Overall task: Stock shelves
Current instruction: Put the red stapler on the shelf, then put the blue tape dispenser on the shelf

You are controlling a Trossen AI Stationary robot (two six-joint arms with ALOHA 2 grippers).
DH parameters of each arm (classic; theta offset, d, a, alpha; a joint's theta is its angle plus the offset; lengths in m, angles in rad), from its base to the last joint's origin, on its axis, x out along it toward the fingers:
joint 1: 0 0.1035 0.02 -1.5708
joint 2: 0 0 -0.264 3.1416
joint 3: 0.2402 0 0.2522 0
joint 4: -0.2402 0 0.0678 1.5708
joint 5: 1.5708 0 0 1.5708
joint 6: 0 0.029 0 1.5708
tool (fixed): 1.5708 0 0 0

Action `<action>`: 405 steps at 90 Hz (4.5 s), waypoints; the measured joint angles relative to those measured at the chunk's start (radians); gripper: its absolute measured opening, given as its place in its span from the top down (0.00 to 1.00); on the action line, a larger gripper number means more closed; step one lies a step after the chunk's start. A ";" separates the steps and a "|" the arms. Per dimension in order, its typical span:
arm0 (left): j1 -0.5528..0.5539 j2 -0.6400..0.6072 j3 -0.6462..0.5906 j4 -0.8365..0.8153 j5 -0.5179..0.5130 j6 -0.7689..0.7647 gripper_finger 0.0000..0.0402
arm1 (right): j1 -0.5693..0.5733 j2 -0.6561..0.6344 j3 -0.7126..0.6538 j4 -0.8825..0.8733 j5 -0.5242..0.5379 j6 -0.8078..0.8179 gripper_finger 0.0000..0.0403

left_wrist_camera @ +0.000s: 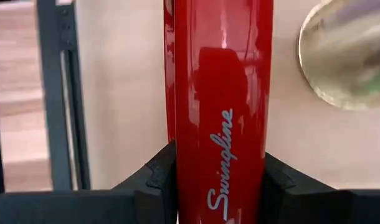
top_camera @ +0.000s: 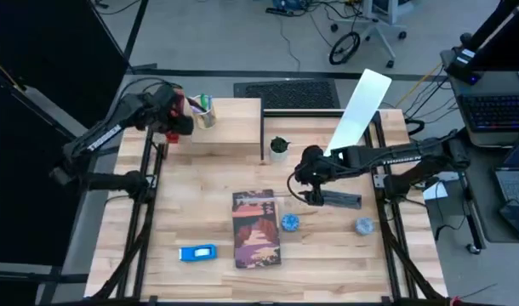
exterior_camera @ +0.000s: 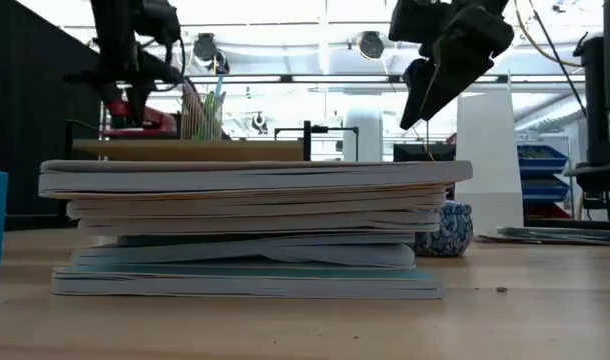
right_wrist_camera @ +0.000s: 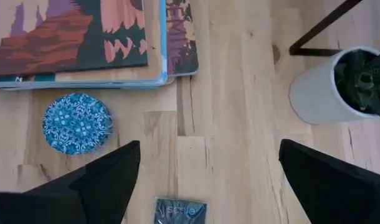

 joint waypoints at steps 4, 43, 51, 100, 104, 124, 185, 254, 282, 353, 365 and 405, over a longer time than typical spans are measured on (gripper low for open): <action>0.022 0.012 0.000 0.004 0.010 0.020 0.73 | -0.001 0.000 0.000 -0.004 0.000 0.009 0.10; 0.071 0.038 0.000 0.020 0.035 0.033 0.73 | -0.013 0.000 0.000 -0.021 0.001 0.059 0.10; 0.070 0.038 0.000 0.017 0.035 0.030 0.73 | -0.013 0.000 0.000 -0.023 0.001 0.070 0.10; 0.070 0.007 0.003 -0.007 0.046 0.050 0.28 | -0.019 0.000 0.000 -0.022 0.003 0.067 0.10; 0.070 -0.004 0.015 -0.012 0.046 0.051 0.28 | -0.019 0.000 0.000 -0.021 0.003 0.067 0.10; 0.062 -0.068 0.139 -0.025 0.048 0.075 0.28 | -0.023 0.000 0.000 -0.010 0.002 0.064 0.10; -0.429 -0.194 0.308 -0.024 0.206 0.164 0.27 | -0.039 0.000 0.000 -0.012 0.007 0.059 0.10; -1.114 0.127 0.419 0.255 -0.062 0.199 0.27 | -0.043 0.000 0.000 -0.006 0.010 0.059 0.10; -1.159 0.218 0.441 0.323 -0.109 0.311 0.27 | -0.043 0.000 0.000 0.040 0.010 0.004 0.10; -1.251 0.263 0.408 0.008 -0.029 0.022 0.27 | -0.038 0.000 0.000 -0.010 0.005 0.039 0.10; -1.301 0.266 0.380 0.019 0.031 -0.105 0.27 | -0.039 0.000 0.000 -0.010 0.006 0.033 0.10; -1.527 0.420 0.327 0.026 0.071 -0.208 0.27 | -0.039 0.000 -0.162 0.083 0.005 0.077 0.10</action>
